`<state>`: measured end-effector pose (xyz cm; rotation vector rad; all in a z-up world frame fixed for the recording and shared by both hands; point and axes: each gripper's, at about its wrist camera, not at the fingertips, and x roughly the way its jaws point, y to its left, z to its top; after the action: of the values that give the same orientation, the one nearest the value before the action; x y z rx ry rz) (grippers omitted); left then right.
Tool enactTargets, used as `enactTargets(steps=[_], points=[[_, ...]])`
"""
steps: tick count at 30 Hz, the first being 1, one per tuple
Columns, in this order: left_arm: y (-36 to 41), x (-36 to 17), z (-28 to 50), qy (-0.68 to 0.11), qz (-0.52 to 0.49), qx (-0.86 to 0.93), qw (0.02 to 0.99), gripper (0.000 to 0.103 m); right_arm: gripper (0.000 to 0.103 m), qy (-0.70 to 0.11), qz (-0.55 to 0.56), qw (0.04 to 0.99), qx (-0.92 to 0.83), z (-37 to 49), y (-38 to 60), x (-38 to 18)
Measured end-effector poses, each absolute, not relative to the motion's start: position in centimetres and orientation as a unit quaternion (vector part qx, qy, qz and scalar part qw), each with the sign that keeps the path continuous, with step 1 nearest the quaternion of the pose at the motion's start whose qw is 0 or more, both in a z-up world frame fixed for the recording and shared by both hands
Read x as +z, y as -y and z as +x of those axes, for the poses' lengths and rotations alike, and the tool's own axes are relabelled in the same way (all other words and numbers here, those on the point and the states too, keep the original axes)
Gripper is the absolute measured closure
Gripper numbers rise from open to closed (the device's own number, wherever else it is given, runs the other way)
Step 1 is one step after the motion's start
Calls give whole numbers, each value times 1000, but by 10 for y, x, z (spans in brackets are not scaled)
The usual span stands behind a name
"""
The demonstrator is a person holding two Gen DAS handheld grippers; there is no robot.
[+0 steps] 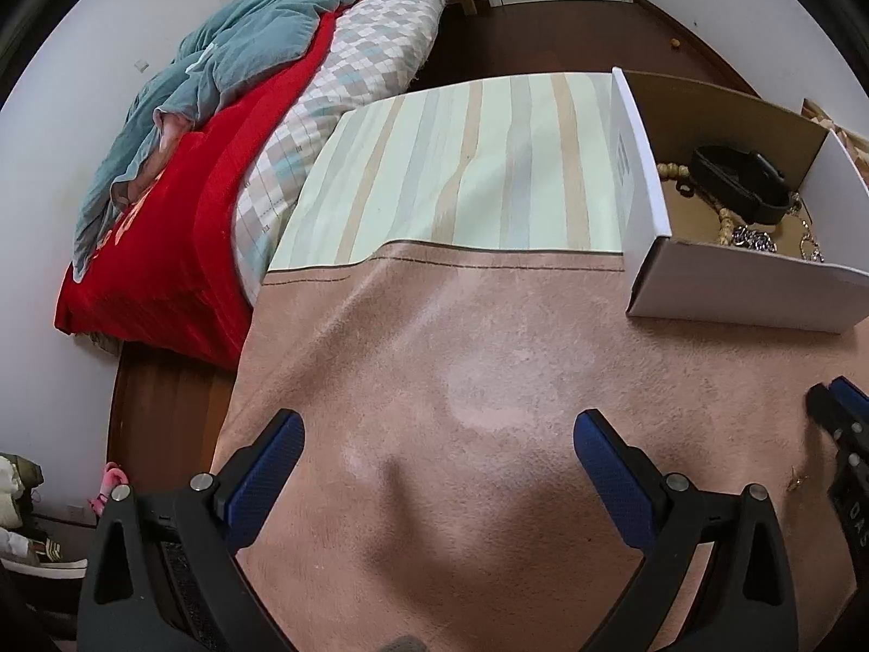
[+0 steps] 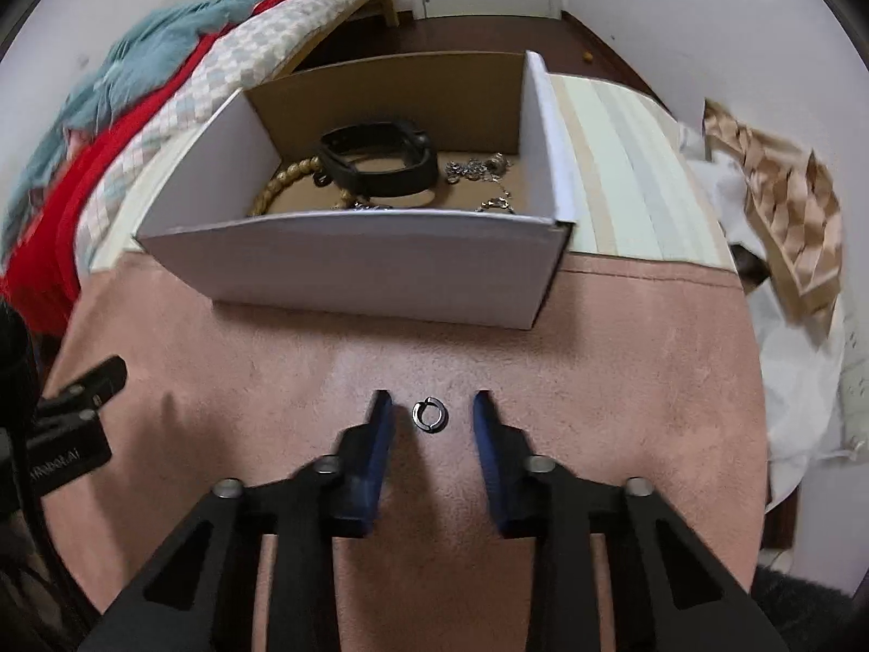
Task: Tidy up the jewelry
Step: 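Grasp the second small black ring with the right gripper, then grasp the small silver charm with the left gripper while the right holds the ring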
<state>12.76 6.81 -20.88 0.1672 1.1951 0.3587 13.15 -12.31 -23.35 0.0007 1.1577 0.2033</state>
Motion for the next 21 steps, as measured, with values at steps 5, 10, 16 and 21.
enactTargets(steps=[5,10,16,21], points=[[-55,-204,124,-562,61,136,814,2,90,-544,42,834,86,125,148,-219],[-10,-207,117,-581,25,42,812,2,90,-538,83,837,56,113,190,-198],[47,-218,107,-597,33,-40,801,4,90,-535,102,838,24,92,225,-188],[70,-224,105,-598,44,-65,798,48,90,-543,109,833,10,84,237,-194]])
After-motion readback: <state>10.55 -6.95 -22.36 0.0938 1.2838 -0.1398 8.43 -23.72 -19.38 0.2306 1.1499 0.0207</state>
